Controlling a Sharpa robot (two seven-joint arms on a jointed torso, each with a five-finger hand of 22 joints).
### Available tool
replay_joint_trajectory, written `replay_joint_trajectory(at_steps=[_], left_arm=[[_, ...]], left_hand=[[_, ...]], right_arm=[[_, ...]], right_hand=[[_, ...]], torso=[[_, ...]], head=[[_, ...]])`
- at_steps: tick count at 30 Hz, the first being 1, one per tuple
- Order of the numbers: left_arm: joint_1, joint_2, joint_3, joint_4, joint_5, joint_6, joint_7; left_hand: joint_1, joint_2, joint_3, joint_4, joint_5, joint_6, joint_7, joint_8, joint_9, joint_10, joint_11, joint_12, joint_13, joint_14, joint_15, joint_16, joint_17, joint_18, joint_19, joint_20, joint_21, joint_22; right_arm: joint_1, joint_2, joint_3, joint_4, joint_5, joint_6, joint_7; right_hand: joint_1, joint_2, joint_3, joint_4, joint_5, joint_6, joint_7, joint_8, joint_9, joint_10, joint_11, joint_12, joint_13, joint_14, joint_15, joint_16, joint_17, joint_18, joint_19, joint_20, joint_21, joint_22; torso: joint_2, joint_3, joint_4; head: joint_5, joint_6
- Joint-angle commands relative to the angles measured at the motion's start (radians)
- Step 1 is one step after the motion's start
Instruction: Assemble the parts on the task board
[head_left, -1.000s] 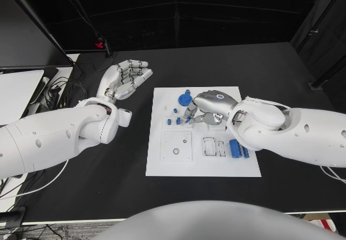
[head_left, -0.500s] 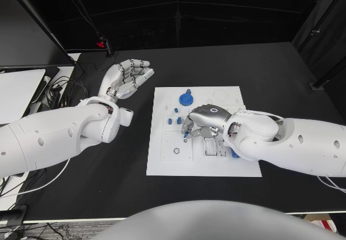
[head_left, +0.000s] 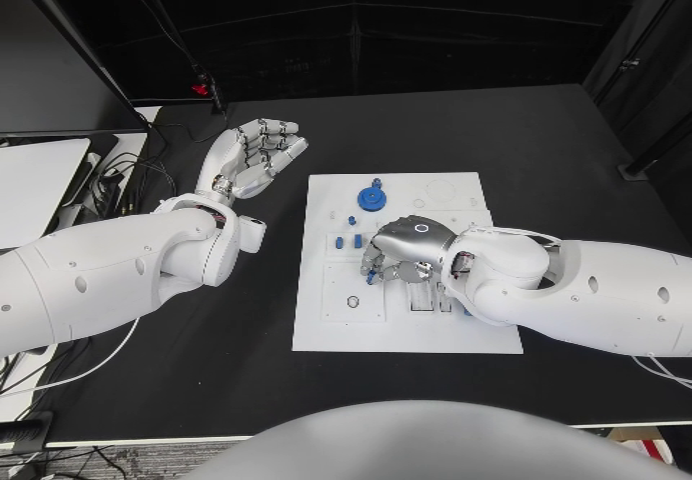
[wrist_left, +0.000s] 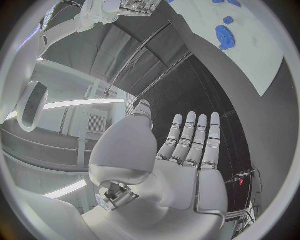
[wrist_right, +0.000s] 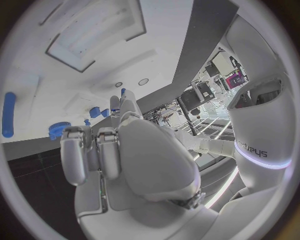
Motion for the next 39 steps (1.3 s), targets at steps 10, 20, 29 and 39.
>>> replay_joint_trajectory(at_steps=[10,20,29,39], left_arm=[[0.000,-0.001,0.001,0.001,0.001,0.007,0.048],[-0.001,-0.001,0.001,0.001,0.001,0.008,0.048],[-0.002,-0.002,0.001,0.001,0.001,0.008,0.047],[-0.002,-0.001,0.001,0.001,0.001,0.008,0.047]], left_hand=[[-0.001,0.013,-0.005,0.002,0.003,-0.007,0.112,0.005,-0.001,-0.006,0.002,0.006,-0.001,-0.003,-0.003,0.005,-0.001,-0.004,0.005,0.001,0.006,-0.001],[-0.001,0.014,-0.007,0.002,0.005,-0.008,0.112,0.006,-0.001,-0.006,0.002,0.008,-0.001,-0.003,-0.003,0.006,-0.002,-0.004,0.005,0.001,0.006,-0.002],[-0.001,0.014,-0.007,0.002,0.005,-0.008,0.112,0.006,-0.001,-0.006,0.002,0.008,-0.001,-0.003,-0.003,0.006,-0.002,-0.004,0.005,0.001,0.006,-0.002],[-0.001,0.014,-0.007,0.002,0.005,-0.008,0.112,0.006,-0.001,-0.006,0.002,0.008,-0.001,-0.003,-0.003,0.006,-0.002,-0.004,0.005,0.001,0.006,-0.002]], right_arm=[[0.000,0.007,0.001,0.001,-0.078,0.040,-0.026],[0.000,0.015,0.001,-0.005,-0.098,0.055,-0.030],[-0.001,0.019,0.001,-0.009,-0.115,0.075,-0.032],[-0.001,0.025,0.001,-0.007,-0.123,0.084,-0.028]], right_hand=[[0.007,0.000,0.007,-0.001,0.003,0.005,0.002,0.002,0.001,0.005,0.000,-0.006,0.000,0.106,0.002,0.000,0.262,-0.004,0.096,0.004,-0.005,0.258],[0.007,0.000,0.007,0.000,0.003,0.004,0.003,0.000,0.000,0.004,0.001,-0.008,0.000,0.106,0.003,0.000,0.262,-0.003,0.095,0.005,-0.007,0.257],[0.006,-0.001,0.007,0.000,0.003,0.003,0.003,-0.001,0.000,0.005,0.001,-0.009,0.000,0.106,0.003,0.000,0.262,-0.003,0.094,0.005,-0.008,0.257],[0.006,-0.001,0.007,0.001,0.003,0.002,0.004,-0.002,0.000,0.005,0.002,-0.010,0.000,0.106,0.004,0.000,0.262,-0.003,0.093,0.005,-0.009,0.256]], torso=[[0.000,0.0003,0.0005],[-0.001,0.0001,0.0000],[0.000,0.0000,0.0002],[0.000,0.0003,0.0007]], head=[[-0.003,0.000],[-0.003,0.000],[-0.004,0.000],[-0.005,0.000]])
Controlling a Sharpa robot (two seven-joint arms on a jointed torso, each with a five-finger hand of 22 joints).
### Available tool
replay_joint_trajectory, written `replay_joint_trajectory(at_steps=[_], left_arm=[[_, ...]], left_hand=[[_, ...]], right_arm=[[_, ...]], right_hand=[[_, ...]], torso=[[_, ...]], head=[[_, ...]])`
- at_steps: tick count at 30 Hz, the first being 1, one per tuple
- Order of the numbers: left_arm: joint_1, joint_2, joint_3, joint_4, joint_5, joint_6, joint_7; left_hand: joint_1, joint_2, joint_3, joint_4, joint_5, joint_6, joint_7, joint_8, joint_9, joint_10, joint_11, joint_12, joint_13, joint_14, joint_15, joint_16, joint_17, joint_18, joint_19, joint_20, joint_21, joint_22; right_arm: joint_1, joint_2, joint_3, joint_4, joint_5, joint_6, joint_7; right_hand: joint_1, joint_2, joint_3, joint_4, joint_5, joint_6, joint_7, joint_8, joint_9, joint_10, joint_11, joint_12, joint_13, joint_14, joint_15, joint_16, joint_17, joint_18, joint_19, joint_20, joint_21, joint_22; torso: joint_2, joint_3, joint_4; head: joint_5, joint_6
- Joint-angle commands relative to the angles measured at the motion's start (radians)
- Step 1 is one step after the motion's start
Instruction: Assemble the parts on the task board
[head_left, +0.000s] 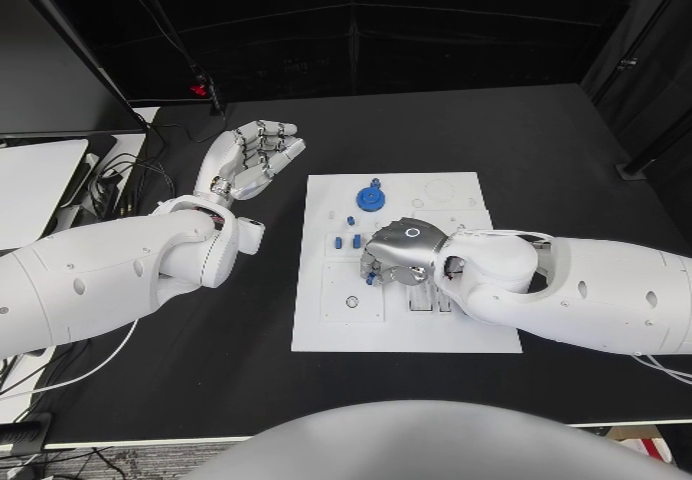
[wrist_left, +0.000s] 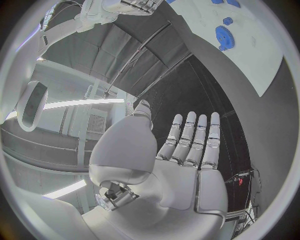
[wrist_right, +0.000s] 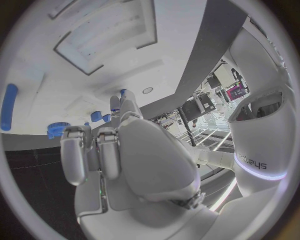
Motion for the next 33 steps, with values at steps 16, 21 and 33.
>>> replay_joint_trajectory(at_steps=[16,21,33], left_arm=[[0.001,0.000,0.001,0.001,0.001,0.007,0.044],[0.001,0.000,0.001,0.000,0.001,0.007,0.043],[0.001,0.001,0.001,-0.001,0.001,0.011,0.043]], left_hand=[[0.003,0.012,-0.006,0.000,0.006,-0.009,0.112,0.008,-0.002,-0.007,0.002,0.006,-0.001,-0.004,-0.003,0.008,-0.003,-0.004,0.005,0.002,0.006,-0.002],[0.003,0.012,-0.006,0.000,0.006,-0.009,0.112,0.008,-0.002,-0.007,0.002,0.006,-0.001,-0.004,-0.003,0.008,-0.003,-0.004,0.005,0.002,0.006,-0.002],[0.003,0.013,-0.007,0.000,0.006,-0.009,0.112,0.008,-0.002,-0.007,0.002,0.006,-0.001,-0.004,-0.003,0.008,-0.003,-0.004,0.005,0.002,0.005,-0.002]], right_arm=[[-0.001,0.007,0.000,0.005,-0.022,0.037,-0.008],[-0.001,0.008,-0.001,0.006,-0.023,0.025,-0.009],[-0.002,0.001,-0.001,0.011,-0.020,-0.102,-0.001]], right_hand=[[-0.031,-0.033,-0.014,0.006,0.003,-0.048,0.001,-0.036,-0.004,-0.043,0.015,-0.028,-0.001,0.104,0.015,-0.003,0.254,0.001,0.084,0.014,-0.018,0.250],[-0.060,-0.049,-0.030,0.006,0.003,-0.080,-0.002,-0.056,-0.005,-0.068,0.022,-0.028,-0.001,0.101,0.021,-0.009,0.241,0.004,0.078,0.019,-0.027,0.246],[-0.134,-0.075,-0.052,0.005,0.003,-0.118,-0.006,-0.070,-0.003,-0.112,0.034,-0.026,0.001,0.094,0.029,-0.024,0.208,0.006,0.073,0.030,-0.034,0.243]], torso=[[0.001,-0.0001,0.0002],[0.000,0.0002,0.0002],[0.000,-0.0001,0.0000]], head=[[0.001,0.000],[-0.001,0.000],[-0.001,0.000]])
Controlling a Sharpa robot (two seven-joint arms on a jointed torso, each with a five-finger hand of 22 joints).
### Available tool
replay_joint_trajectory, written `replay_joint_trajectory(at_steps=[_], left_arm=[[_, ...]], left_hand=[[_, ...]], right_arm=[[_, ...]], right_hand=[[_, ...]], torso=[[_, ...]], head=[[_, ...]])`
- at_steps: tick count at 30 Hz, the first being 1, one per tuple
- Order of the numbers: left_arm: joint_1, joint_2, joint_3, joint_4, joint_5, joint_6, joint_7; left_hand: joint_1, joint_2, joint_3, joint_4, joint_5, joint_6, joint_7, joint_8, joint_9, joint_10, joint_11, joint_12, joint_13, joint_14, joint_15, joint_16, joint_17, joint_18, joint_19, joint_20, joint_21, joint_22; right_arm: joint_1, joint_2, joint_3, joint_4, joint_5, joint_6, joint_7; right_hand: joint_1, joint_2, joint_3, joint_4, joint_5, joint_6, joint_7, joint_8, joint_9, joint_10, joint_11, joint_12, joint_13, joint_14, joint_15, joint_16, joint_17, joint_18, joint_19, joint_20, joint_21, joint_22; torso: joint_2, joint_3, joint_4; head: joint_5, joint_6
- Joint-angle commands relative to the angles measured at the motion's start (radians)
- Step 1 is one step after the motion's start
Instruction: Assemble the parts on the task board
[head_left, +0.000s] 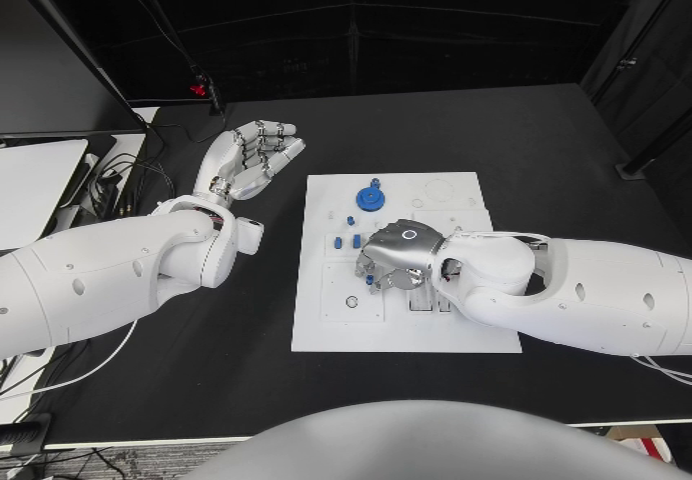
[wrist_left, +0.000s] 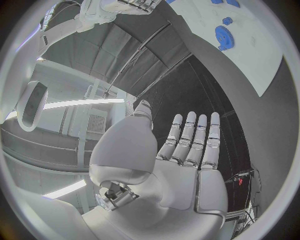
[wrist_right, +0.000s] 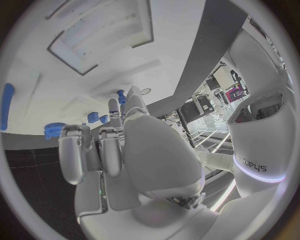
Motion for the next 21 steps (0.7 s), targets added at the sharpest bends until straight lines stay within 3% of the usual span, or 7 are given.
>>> replay_joint_trajectory(at_steps=[1,5,8,11,16,19,21], left_arm=[[0.001,0.001,0.001,0.000,0.001,0.009,0.043],[0.001,0.000,0.001,0.000,0.001,0.010,0.043],[0.001,0.000,0.001,0.000,0.001,0.011,0.044],[0.000,0.001,0.001,-0.001,0.001,0.011,0.045],[0.000,0.003,0.001,-0.002,0.001,0.014,0.049],[-0.002,0.004,0.001,-0.004,0.001,0.016,0.050],[-0.003,0.005,0.001,-0.006,0.001,0.016,0.051]], left_hand=[[-0.001,0.009,-0.007,0.000,0.006,-0.009,0.112,0.004,-0.001,-0.007,0.002,0.006,-0.001,-0.004,-0.003,0.004,-0.002,-0.004,0.005,0.002,0.005,-0.001],[-0.001,0.009,-0.007,0.000,0.006,-0.009,0.112,0.004,-0.001,-0.007,0.002,0.006,-0.001,-0.004,-0.003,0.004,-0.002,-0.004,0.005,0.002,0.005,-0.001],[-0.001,0.009,-0.007,0.000,0.006,-0.009,0.112,0.004,-0.001,-0.007,0.002,0.006,-0.001,-0.004,-0.003,0.004,-0.002,-0.004,0.005,0.002,0.005,-0.001],[-0.001,0.010,-0.008,0.000,0.007,-0.010,0.112,0.004,-0.002,-0.007,0.002,0.007,-0.001,-0.004,-0.003,0.005,-0.002,-0.004,0.005,0.002,0.005,-0.002],[-0.008,0.012,-0.016,0.001,0.006,-0.017,0.113,0.006,-0.004,-0.012,0.004,0.010,-0.002,-0.007,-0.002,0.008,-0.008,-0.004,0.005,0.002,0.005,-0.005],[-0.012,0.011,-0.021,0.001,0.006,-0.020,0.114,0.007,-0.005,-0.016,0.004,0.011,-0.003,-0.010,-0.002,0.009,-0.011,-0.004,0.006,0.002,0.005,-0.006],[-0.012,0.011,-0.021,0.001,0.006,-0.020,0.114,0.007,-0.005,-0.016,0.004,0.011,-0.003,-0.010,-0.002,0.009,-0.011,-0.004,0.006,0.002,0.005,-0.006]], right_arm=[[0.000,-0.005,0.000,0.004,-0.003,-0.112,0.007],[0.000,-0.019,0.000,0.008,0.046,-0.219,0.033],[0.000,-0.040,0.000,0.018,0.147,-0.303,0.063],[0.002,-0.083,0.001,0.038,0.339,-0.376,0.118],[0.039,-0.146,0.002,0.043,0.637,-0.357,0.272],[0.062,-0.173,0.002,0.029,0.739,-0.335,0.358],[0.071,-0.189,0.002,0.015,0.776,-0.327,0.387]], right_hand=[[-0.019,-0.006,-0.008,0.002,0.003,-0.013,0.003,-0.007,0.001,-0.013,0.002,0.001,0.002,0.093,0.009,-0.008,0.206,0.006,0.072,0.008,-0.008,0.242],[-0.042,-0.015,-0.004,0.000,0.003,-0.029,0.007,-0.007,0.001,-0.022,0.002,0.003,0.003,0.089,0.009,-0.016,0.189,0.009,0.067,0.010,-0.017,0.238],[-0.060,-0.023,0.004,0.000,0.003,-0.046,0.021,-0.007,0.001,-0.031,0.003,0.003,0.003,0.085,0.009,-0.024,0.173,0.013,0.058,0.011,-0.030,0.232],[-0.074,-0.029,0.022,-0.001,0.004,-0.055,0.046,-0.004,0.003,-0.048,0.011,0.002,0.003,0.084,0.014,-0.028,0.165,0.016,0.051,0.014,-0.042,0.226],[-0.082,-0.011,0.043,-0.003,0.006,-0.046,0.067,0.003,0.006,-0.062,0.026,0.007,0.004,0.082,0.027,-0.031,0.158,0.019,0.045,0.024,-0.054,0.220],[-0.091,-0.011,0.040,-0.003,0.007,-0.051,0.071,0.001,0.005,-0.070,0.030,0.008,0.003,0.082,0.030,-0.033,0.153,0.019,0.045,0.028,-0.055,0.220],[-0.096,-0.013,0.039,-0.003,0.007,-0.052,0.073,0.001,0.005,-0.079,0.033,0.007,0.003,0.082,0.033,-0.033,0.153,0.020,0.045,0.031,-0.056,0.219]], torso=[[0.000,-0.0002,-0.0008],[0.000,0.0000,-0.0008],[-0.001,0.0005,-0.0002],[-0.002,0.0004,0.0018],[-0.002,-0.0008,0.0005],[-0.003,-0.0012,-0.0027],[-0.002,-0.0007,-0.0004]], head=[[0.000,0.000],[0.000,0.000],[-0.003,0.000],[-0.007,0.000],[-0.010,0.000],[-0.011,0.000],[-0.018,0.000]])
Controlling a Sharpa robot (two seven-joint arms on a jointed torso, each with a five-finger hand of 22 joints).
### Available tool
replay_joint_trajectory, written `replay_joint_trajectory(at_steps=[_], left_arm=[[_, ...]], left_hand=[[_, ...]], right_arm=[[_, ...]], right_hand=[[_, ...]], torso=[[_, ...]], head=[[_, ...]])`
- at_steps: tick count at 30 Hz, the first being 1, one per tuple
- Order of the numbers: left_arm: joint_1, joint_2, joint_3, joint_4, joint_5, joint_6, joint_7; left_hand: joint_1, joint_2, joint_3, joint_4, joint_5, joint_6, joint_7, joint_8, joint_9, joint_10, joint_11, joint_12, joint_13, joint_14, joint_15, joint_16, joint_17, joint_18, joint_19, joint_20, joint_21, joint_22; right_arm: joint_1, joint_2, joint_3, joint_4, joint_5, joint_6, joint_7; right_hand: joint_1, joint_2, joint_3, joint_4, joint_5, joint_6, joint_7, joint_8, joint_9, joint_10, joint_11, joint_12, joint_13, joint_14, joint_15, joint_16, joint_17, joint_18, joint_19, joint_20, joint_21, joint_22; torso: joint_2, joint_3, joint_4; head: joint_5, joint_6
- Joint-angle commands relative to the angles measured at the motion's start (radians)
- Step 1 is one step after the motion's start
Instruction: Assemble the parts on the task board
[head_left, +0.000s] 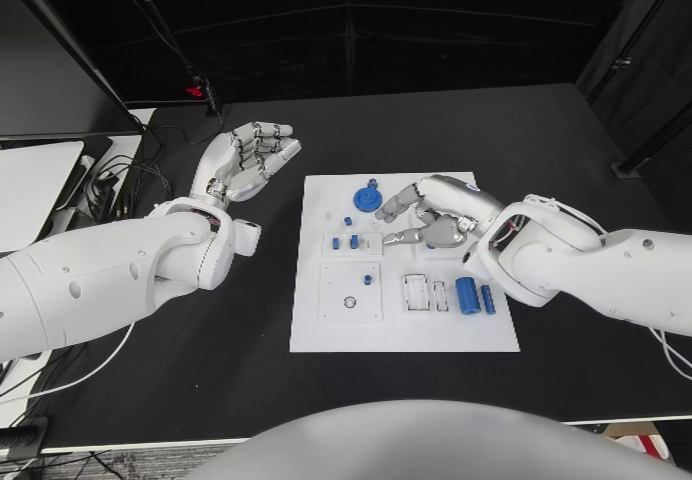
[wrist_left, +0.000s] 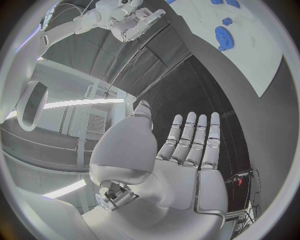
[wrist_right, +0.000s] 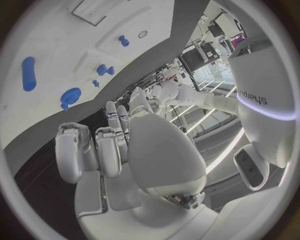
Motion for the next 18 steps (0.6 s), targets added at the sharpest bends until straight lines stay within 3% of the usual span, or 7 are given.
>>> replay_joint_trajectory(at_steps=[1,6,13,18], left_arm=[[0.001,0.003,0.001,-0.001,0.001,0.011,0.051],[0.000,0.006,0.001,-0.003,0.001,0.010,0.050],[-0.001,0.006,0.001,-0.004,0.001,0.008,0.049],[-0.002,0.007,0.001,-0.005,0.001,0.008,0.049]], left_hand=[[-0.005,0.005,-0.004,0.000,0.006,-0.006,0.114,0.004,-0.002,-0.005,0.001,0.003,-0.001,-0.006,0.002,0.005,-0.001,-0.004,0.006,0.002,0.005,-0.001],[-0.005,0.005,-0.005,0.000,0.006,-0.006,0.114,0.004,-0.002,-0.005,0.001,0.003,-0.001,-0.006,0.002,0.006,-0.001,-0.004,0.006,0.002,0.005,-0.001],[-0.005,0.005,-0.005,0.000,0.006,-0.006,0.114,0.004,-0.002,-0.006,0.001,0.004,-0.001,-0.007,0.002,0.006,-0.001,-0.004,0.006,0.002,0.005,-0.001],[-0.005,0.006,-0.005,0.000,0.006,-0.006,0.114,0.005,-0.002,-0.006,0.001,0.004,-0.001,-0.007,0.002,0.006,-0.002,-0.004,0.006,0.002,0.005,-0.001]], right_arm=[[0.008,-0.017,-0.001,-0.018,0.240,-0.014,0.161],[0.016,-0.044,-0.002,-0.066,0.187,0.017,0.137],[0.017,-0.059,-0.003,-0.091,-0.009,0.068,0.042],[0.017,-0.056,-0.003,-0.102,-0.113,0.115,-0.040]], right_hand=[[-0.015,-0.003,-0.001,0.001,0.002,-0.002,0.009,0.005,0.000,-0.018,0.003,0.001,0.000,0.081,0.009,-0.006,0.152,0.020,0.043,0.009,-0.006,0.219],[-0.036,-0.016,-0.001,0.003,0.001,-0.040,0.023,-0.003,-0.003,-0.075,0.016,0.002,0.001,0.081,0.021,-0.006,0.151,0.022,0.038,0.020,-0.015,0.214],[-0.054,-0.038,0.012,0.006,0.000,-0.045,0.020,0.002,-0.001,-0.090,0.017,0.011,0.003,0.079,0.022,-0.008,0.145,0.023,0.037,0.024,-0.018,0.213],[-0.064,-0.051,0.030,0.006,0.000,-0.043,0.018,0.005,0.001,-0.093,0.015,0.019,0.005,0.078,0.020,-0.009,0.141,0.024,0.037,0.024,-0.019,0.212]], torso=[[-0.001,-0.0004,-0.0002],[0.000,-0.0004,0.0000],[0.002,0.0007,-0.0025],[0.002,0.0008,-0.0004]], head=[[-0.009,0.000],[-0.019,0.000],[-0.023,0.000],[-0.029,0.000]])
